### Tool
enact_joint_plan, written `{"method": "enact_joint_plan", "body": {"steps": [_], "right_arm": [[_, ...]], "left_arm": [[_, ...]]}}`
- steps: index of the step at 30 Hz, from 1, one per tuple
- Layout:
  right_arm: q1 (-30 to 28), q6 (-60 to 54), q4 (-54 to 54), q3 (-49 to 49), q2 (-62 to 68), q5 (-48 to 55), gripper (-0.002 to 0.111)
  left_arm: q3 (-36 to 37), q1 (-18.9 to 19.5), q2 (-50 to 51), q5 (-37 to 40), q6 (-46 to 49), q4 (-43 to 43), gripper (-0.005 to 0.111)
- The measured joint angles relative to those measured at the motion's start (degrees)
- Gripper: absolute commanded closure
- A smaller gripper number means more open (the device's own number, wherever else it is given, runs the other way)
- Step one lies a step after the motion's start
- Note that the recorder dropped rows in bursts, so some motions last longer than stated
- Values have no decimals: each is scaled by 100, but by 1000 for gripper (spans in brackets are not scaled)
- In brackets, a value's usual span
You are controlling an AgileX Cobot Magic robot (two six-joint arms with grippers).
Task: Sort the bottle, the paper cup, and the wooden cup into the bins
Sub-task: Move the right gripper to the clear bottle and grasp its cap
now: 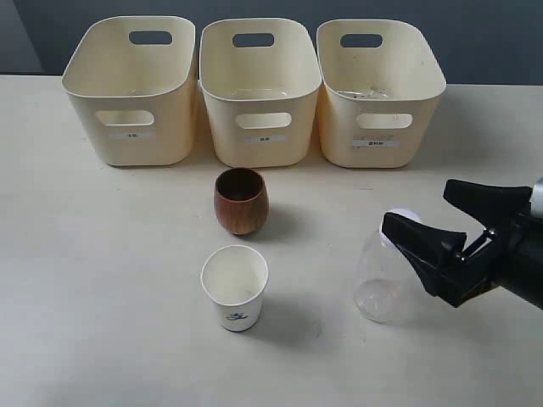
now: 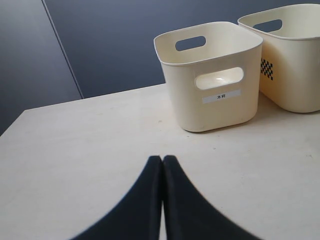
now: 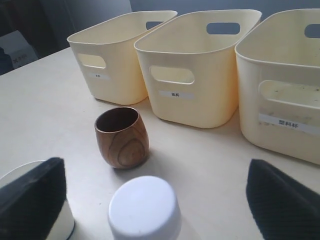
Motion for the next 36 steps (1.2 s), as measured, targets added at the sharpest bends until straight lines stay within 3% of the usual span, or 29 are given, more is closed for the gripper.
{"method": "enact_joint_plan", "body": {"steps": [5,25,36], "right_arm": [[0,0,30,0,0,52,35],[0,-11,72,-280,28,302,35],[0,-11,123,-385,912,-29,35]], "left_arm": [[0,0,0,0,0,0,107],[0,0,0,0,0,0,107],[0,0,0,0,0,0,107]]}}
